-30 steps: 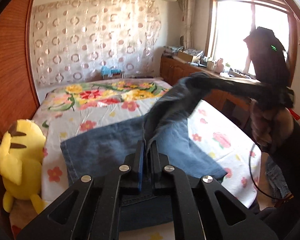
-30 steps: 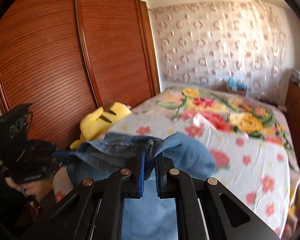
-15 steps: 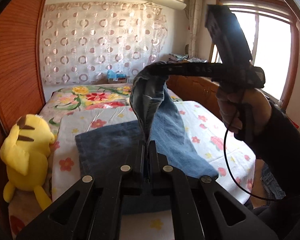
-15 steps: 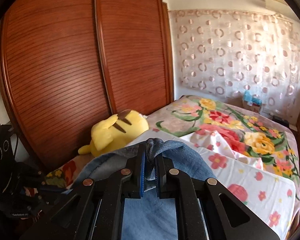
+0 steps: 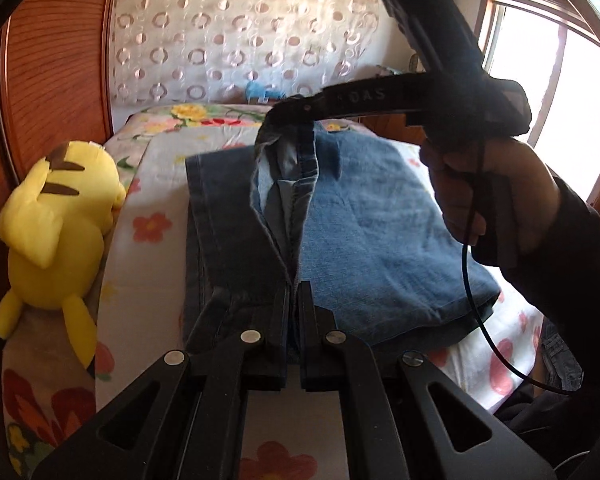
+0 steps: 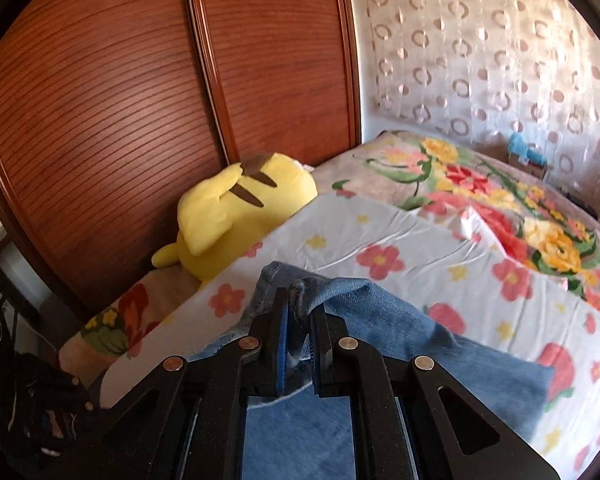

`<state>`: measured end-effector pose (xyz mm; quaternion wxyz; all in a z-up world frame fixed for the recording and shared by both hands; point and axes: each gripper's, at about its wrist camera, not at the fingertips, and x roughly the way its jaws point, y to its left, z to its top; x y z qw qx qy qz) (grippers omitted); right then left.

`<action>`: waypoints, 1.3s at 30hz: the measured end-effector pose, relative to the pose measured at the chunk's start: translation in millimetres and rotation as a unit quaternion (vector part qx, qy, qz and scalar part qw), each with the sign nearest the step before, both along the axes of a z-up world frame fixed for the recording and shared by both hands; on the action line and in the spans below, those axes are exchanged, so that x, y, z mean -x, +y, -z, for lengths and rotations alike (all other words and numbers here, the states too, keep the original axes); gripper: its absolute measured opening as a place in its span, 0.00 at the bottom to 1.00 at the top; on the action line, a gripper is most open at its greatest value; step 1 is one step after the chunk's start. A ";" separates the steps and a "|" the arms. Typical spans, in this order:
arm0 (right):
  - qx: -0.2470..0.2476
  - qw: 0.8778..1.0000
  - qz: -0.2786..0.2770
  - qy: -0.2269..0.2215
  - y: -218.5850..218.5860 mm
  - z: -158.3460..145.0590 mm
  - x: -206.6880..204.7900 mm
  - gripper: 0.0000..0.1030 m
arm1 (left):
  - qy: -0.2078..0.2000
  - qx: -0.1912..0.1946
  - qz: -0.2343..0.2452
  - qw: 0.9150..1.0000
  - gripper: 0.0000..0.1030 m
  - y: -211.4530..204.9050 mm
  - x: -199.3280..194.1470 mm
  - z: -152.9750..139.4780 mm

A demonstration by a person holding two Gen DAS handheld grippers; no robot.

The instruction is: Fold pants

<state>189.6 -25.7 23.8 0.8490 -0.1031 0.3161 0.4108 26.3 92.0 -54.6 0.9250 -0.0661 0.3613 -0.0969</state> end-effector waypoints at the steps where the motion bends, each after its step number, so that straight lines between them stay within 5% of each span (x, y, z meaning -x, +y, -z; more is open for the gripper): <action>1: 0.002 1.000 0.001 0.003 4.1 2.9 -3.2 0.08 | 0.002 0.000 0.000 1.000 0.05 -0.2 -0.1 1.8; 5: -0.005 1.000 0.006 0.020 5.6 6.4 -6.5 0.21 | 0.015 0.002 -0.004 1.000 0.05 0.6 -2.9 7.0; 7: -0.010 1.000 0.003 0.026 3.4 4.6 -7.3 0.42 | 0.018 -0.001 -0.008 1.000 0.05 0.6 -3.7 7.0; 9: -0.013 1.000 0.004 0.015 0.4 1.0 -5.1 0.51 | 0.019 0.005 -0.010 1.000 0.05 2.5 -3.8 6.3; 15: -0.025 0.999 0.019 -0.018 -32.9 -12.6 7.1 0.51 | 0.020 -0.007 -0.026 0.999 0.24 5.4 -5.0 4.9; 17: -0.017 0.999 0.031 -0.032 -48.6 -16.1 12.6 0.51 | 0.015 -0.006 -0.033 0.999 0.42 7.5 -4.5 3.2; 28: 0.003 0.992 0.103 -0.067 -158.8 -19.0 76.0 0.51 | -0.005 -0.016 -0.027 0.999 0.44 -7.0 -11.9 -9.8; 39: -0.002 0.990 0.133 -0.045 -196.2 0.2 139.4 0.51 | -0.024 -0.041 -0.010 0.999 0.44 -43.6 -21.2 -18.7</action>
